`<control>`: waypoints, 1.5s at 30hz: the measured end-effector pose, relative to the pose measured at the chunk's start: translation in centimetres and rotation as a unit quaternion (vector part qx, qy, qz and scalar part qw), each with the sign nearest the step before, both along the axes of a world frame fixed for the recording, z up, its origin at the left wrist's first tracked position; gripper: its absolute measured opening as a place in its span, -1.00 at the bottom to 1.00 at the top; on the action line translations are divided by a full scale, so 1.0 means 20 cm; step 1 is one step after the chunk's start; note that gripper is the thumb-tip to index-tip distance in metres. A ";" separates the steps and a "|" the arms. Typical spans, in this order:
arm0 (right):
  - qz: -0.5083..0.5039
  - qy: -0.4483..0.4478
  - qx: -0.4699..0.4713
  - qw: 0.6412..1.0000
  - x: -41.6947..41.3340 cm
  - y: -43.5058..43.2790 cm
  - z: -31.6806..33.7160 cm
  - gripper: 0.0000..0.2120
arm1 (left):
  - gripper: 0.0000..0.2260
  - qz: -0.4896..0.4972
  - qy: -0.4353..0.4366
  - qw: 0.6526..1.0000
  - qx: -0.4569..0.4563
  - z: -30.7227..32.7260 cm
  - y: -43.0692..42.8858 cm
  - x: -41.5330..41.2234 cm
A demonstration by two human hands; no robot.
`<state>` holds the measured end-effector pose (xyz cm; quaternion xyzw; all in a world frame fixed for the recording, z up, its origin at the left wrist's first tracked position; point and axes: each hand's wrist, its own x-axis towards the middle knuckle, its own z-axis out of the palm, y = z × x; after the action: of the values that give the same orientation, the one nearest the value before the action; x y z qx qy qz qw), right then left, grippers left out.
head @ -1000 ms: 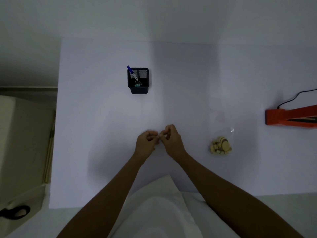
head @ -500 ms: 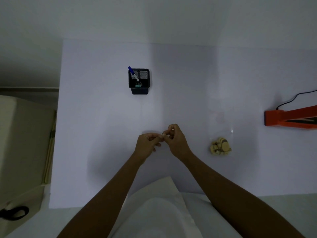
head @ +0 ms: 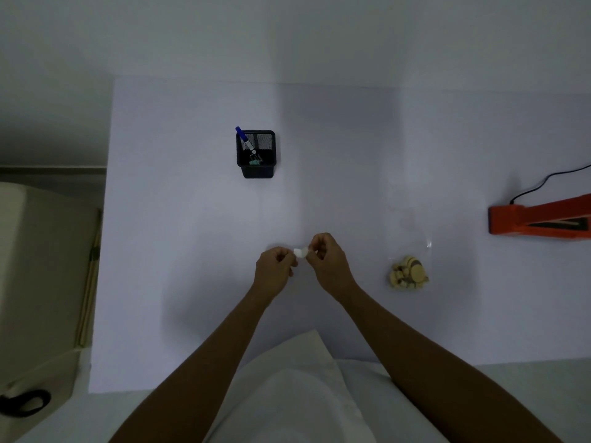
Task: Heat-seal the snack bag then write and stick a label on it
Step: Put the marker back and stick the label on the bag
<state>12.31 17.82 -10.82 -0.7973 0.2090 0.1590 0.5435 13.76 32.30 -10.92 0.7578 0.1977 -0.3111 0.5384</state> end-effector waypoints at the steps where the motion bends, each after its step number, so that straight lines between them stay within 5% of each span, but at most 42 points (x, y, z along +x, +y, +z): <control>1: -0.007 0.004 0.001 1.000 0.00 -0.01 0.00 -0.90 | -0.81 0.004 0.004 1.000 0.007 -0.01 0.00 0.00; 11: -0.139 0.034 0.036 0.989 -0.02 -0.15 0.02 -0.90 | -0.81 0.047 0.001 0.995 0.086 -0.05 0.03 -0.02; 21: -0.159 0.022 0.077 0.984 -0.11 -0.21 0.16 -0.83 | -0.88 0.034 -0.076 0.983 0.166 0.07 -0.03 -0.08; 25: -0.134 0.008 0.105 0.985 -0.16 -0.23 0.26 -0.88 | -0.86 -0.039 -0.141 0.986 0.074 0.21 -0.12 -0.15; 32: -0.049 -0.062 0.057 0.995 -0.25 -0.33 0.44 -0.90 | -0.77 0.038 0.018 0.984 -0.175 0.50 -0.33 -0.23; 40: 0.023 -0.089 0.073 0.993 -0.31 -0.60 0.59 -0.86 | -0.84 0.054 0.000 0.986 -0.158 0.59 -0.55 -0.27; 45: -0.065 -0.092 0.099 0.989 -0.33 -0.83 0.57 -0.81 | -0.89 0.080 -0.018 0.988 -0.131 0.58 -0.69 -0.23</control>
<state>5.70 1.24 0.65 -0.7355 0.1922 0.0694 0.6460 9.10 18.54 0.73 0.6682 0.2052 -0.2765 0.6595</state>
